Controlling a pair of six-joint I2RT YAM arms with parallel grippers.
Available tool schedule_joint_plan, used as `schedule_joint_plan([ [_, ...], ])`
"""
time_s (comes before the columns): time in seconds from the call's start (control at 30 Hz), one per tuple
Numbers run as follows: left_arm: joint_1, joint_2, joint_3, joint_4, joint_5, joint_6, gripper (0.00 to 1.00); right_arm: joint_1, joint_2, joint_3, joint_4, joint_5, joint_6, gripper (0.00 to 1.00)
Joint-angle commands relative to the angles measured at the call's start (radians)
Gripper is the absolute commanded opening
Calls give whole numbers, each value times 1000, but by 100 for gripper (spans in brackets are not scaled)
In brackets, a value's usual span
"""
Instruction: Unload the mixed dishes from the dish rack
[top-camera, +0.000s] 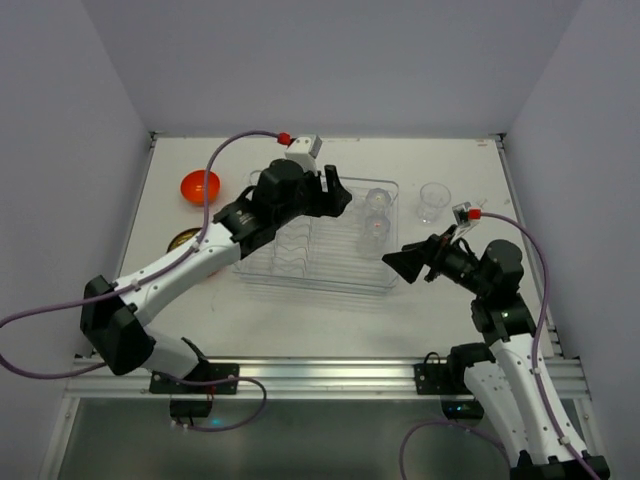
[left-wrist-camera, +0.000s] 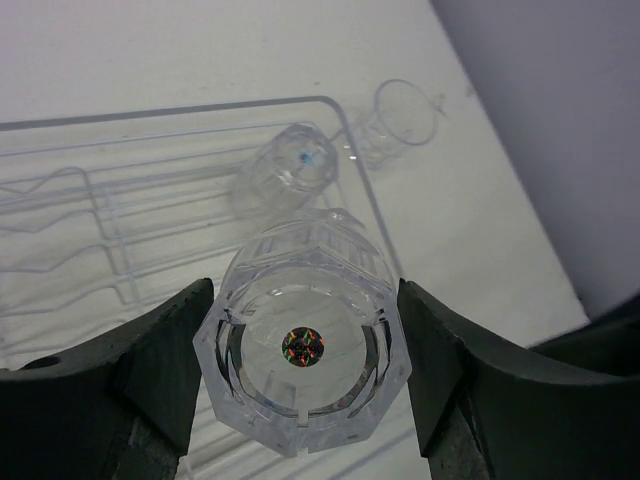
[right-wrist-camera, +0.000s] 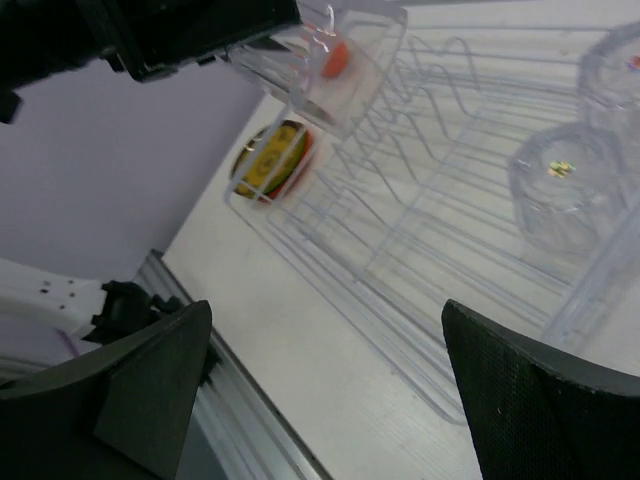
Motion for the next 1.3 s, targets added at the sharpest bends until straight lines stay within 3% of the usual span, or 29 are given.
schedule_joint_plan([
  [0.0, -1, -158, -120, 319, 276, -79, 0, 2, 21, -40, 328, -244, 137, 99],
  [0.3, -1, -281, -410, 793, 565, -347, 0, 2, 65, -53, 608, -367, 263, 96],
  [0.47, -12, -256, -482, 965, 605, -445, 0, 2, 68, -91, 854, -423, 387, 90],
  [0.63, -41, -207, -505, 1088, 632, -513, 0, 2, 78, -62, 829, -343, 392, 75],
  [0.87, -55, -181, -556, 1163, 594, -551, 0, 8, 65, -90, 983, -352, 500, 49],
  [0.93, -56, -180, -560, 1174, 591, -554, 0, 8, 51, -96, 998, -342, 506, 45],
  [1.13, -62, -180, -589, 1260, 600, -564, 0, 9, 58, -93, 1020, -294, 529, 14],
  [1.27, -63, -180, -597, 1272, 614, -564, 0, 11, 56, -90, 1021, -272, 532, 9],
])
